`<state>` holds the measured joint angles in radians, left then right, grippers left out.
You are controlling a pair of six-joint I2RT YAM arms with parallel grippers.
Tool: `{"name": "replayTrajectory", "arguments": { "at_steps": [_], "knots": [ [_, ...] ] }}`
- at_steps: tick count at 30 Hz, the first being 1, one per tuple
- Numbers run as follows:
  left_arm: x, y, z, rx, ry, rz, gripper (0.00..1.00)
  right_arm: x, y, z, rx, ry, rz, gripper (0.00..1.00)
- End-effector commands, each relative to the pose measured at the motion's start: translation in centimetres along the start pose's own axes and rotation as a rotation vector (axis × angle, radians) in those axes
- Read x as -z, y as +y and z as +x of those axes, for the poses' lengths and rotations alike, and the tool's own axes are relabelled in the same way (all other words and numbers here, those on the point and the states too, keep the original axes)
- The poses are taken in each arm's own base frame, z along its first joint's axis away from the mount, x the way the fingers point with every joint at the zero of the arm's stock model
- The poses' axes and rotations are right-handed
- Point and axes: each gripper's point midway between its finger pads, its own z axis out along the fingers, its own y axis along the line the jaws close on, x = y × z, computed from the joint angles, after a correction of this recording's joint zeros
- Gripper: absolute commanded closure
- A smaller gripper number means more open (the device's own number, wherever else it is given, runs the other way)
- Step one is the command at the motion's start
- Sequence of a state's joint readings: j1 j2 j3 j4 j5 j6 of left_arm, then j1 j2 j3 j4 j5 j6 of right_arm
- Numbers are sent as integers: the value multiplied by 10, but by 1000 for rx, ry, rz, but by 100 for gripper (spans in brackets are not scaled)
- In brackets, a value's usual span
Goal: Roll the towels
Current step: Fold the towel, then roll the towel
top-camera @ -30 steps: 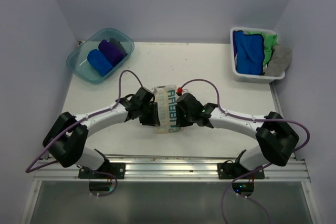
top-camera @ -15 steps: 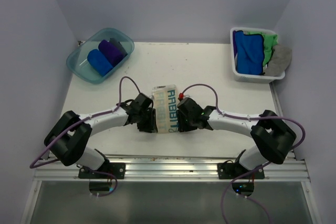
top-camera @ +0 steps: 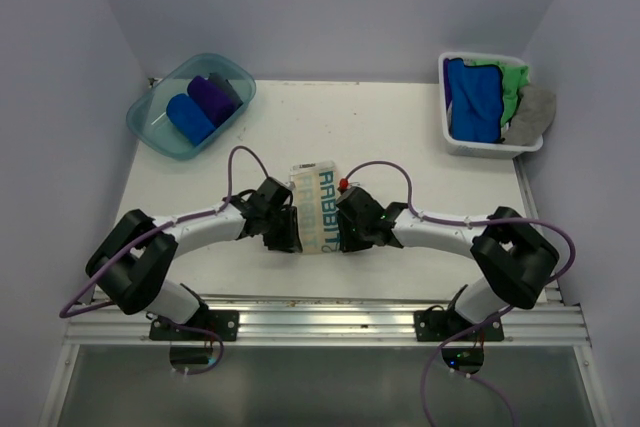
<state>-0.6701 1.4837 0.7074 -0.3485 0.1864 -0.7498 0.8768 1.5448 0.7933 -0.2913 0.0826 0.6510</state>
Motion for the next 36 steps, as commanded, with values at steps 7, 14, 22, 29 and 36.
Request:
{"name": "replayTrajectory", "arguments": {
  "at_steps": [7, 14, 22, 29, 36],
  "knots": [
    [-7, 8, 14, 3, 30, -30, 63, 7, 5, -3, -18, -30, -38, 69],
    [-9, 8, 18, 0, 37, -31, 63, 13, 9, -4, -9, -47, -72, 57],
    [-11, 7, 18, 7, 37, -37, 73, -1, 11, 2, -7, -15, -76, 65],
    [-9, 8, 15, 14, 27, -55, 94, -5, 9, 2, -5, -17, -63, 87],
    [0, 4, 8, 12, 8, -62, 100, 5, 5, -6, -11, -54, -42, 100]
  ]
}}
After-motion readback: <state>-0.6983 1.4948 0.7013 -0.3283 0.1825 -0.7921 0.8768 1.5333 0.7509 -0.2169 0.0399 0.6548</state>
